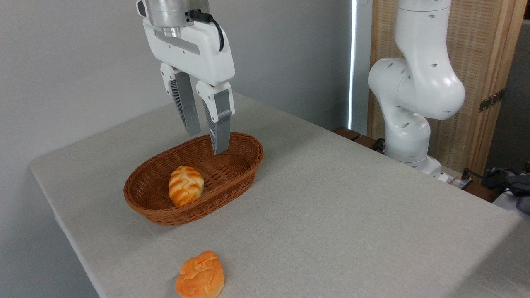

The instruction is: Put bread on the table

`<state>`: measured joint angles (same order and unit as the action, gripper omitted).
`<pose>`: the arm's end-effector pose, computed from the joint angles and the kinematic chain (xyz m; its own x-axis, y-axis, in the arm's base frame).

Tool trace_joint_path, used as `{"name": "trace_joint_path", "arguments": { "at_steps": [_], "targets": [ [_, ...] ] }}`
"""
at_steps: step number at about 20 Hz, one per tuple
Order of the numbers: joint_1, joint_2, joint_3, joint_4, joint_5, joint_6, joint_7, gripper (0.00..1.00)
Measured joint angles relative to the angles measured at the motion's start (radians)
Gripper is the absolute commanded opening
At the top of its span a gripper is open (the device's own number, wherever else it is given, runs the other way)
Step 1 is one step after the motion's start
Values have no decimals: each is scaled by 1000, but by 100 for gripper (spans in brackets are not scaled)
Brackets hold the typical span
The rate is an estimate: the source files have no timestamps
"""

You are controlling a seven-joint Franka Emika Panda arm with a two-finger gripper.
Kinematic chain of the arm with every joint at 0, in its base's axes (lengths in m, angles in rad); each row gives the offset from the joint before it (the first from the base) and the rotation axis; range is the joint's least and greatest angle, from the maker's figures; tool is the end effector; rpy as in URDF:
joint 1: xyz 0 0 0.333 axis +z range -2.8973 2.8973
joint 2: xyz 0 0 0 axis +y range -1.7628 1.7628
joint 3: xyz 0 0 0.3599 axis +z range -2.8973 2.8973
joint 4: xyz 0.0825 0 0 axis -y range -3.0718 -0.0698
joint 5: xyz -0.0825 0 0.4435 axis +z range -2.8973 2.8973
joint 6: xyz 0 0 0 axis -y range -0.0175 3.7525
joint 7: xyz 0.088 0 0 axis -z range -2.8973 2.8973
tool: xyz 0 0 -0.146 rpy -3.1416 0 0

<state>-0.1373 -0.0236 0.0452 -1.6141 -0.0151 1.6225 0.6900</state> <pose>0.6089 -0.0581 0.6254 0.7093 -0.7041 0.0349 -0.7043 -0.7099 -0.0079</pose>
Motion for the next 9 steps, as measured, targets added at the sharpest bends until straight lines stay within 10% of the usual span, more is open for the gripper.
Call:
{"name": "trace_joint_path", "arguments": {
  "at_steps": [9],
  "targets": [
    [0, 0, 0, -1, 0, -41, 0, 100]
  ]
}}
